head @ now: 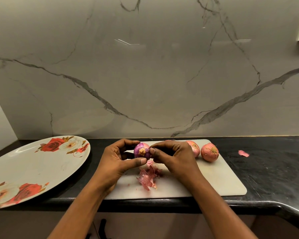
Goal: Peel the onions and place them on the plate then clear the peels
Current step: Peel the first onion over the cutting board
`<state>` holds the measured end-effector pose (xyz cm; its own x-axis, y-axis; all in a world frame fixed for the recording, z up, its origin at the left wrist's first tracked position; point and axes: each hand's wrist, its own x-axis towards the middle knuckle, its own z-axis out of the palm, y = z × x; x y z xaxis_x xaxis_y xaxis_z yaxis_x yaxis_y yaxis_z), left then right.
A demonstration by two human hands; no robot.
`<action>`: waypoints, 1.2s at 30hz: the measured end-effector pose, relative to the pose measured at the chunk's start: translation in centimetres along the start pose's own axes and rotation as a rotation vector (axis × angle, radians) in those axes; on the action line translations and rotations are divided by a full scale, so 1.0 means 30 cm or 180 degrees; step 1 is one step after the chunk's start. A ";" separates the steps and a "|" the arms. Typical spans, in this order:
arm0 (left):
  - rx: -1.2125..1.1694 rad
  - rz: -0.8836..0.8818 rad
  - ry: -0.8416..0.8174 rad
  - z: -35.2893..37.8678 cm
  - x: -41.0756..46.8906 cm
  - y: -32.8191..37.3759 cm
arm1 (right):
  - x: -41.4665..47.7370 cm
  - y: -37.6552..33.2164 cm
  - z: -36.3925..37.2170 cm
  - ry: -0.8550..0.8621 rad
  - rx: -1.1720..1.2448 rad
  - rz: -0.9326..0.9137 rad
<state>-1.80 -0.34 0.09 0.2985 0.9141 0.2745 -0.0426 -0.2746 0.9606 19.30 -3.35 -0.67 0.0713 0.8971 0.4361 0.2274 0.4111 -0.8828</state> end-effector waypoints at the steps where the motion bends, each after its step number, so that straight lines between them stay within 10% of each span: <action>1: -0.0002 -0.0009 0.0004 -0.001 0.001 -0.002 | -0.001 0.000 -0.001 -0.0008 -0.0037 -0.0006; 36: -0.0108 0.0014 -0.0519 -0.019 0.006 -0.021 | -0.011 -0.023 0.001 -0.0222 0.0047 0.0207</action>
<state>-2.26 0.18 -0.44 0.4489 0.8515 0.2709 -0.0758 -0.2657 0.9611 19.10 -3.92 -0.22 0.0175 0.9308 0.3650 0.2102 0.3535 -0.9115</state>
